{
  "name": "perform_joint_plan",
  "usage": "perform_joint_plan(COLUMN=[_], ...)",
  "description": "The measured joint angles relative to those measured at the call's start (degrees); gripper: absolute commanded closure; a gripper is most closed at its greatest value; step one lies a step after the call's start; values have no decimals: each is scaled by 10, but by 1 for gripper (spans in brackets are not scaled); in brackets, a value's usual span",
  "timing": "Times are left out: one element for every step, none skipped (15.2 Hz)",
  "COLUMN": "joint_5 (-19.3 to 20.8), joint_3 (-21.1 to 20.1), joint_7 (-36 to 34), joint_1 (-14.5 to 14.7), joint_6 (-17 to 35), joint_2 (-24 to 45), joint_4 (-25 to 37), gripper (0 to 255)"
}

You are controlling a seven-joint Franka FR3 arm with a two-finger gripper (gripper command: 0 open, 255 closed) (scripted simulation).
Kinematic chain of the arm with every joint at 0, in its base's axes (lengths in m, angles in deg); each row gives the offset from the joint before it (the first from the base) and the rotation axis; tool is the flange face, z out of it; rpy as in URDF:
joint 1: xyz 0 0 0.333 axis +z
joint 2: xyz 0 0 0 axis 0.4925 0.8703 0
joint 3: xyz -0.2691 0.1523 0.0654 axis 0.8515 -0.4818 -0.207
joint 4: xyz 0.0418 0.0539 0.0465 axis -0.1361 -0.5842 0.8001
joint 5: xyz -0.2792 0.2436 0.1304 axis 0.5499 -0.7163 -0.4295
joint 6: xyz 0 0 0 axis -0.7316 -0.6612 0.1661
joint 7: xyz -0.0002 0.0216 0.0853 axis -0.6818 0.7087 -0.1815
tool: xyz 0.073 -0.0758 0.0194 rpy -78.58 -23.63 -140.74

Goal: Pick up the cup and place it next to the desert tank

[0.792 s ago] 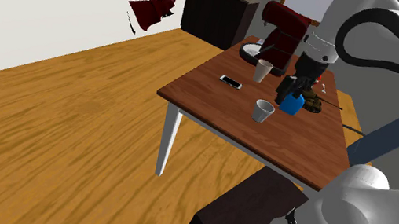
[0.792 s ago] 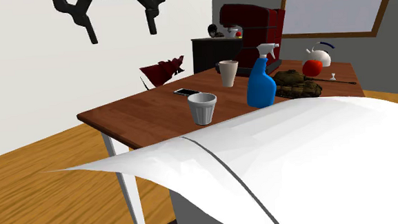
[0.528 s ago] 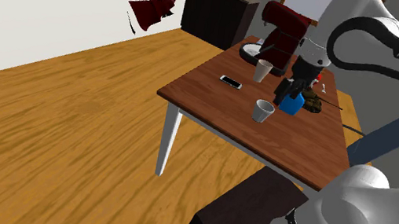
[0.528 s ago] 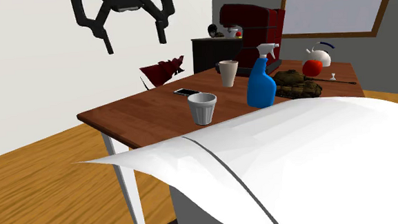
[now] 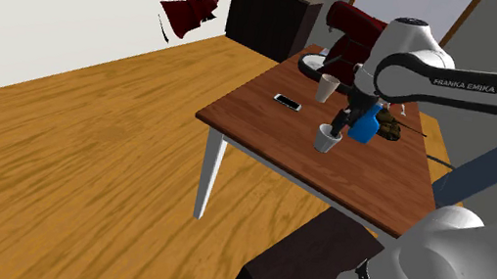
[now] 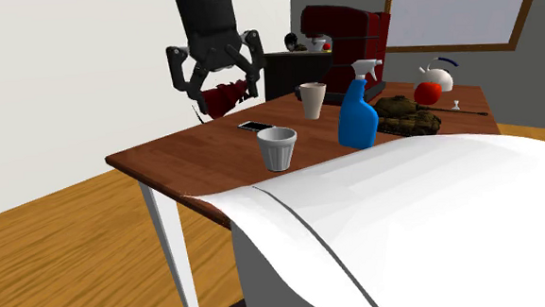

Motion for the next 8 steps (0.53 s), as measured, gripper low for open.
perform_joint_plan(joint_5=[5,12,18,23,29,33,36,38], joint_3=[7,16,25,32,42,49,59,65], joint_7=[9,21,32,42,54,65,78,88], joint_1=[0,-2,-4,-4,-6,-6,-7,-7], joint_6=[18,35,53,73,92,109,126,141], joint_2=[18,36,51,72,89,111,133,152], joint_4=[2,4,4,6,7,14,21,27], gripper=[0,0,0,0,0,0,0,0])
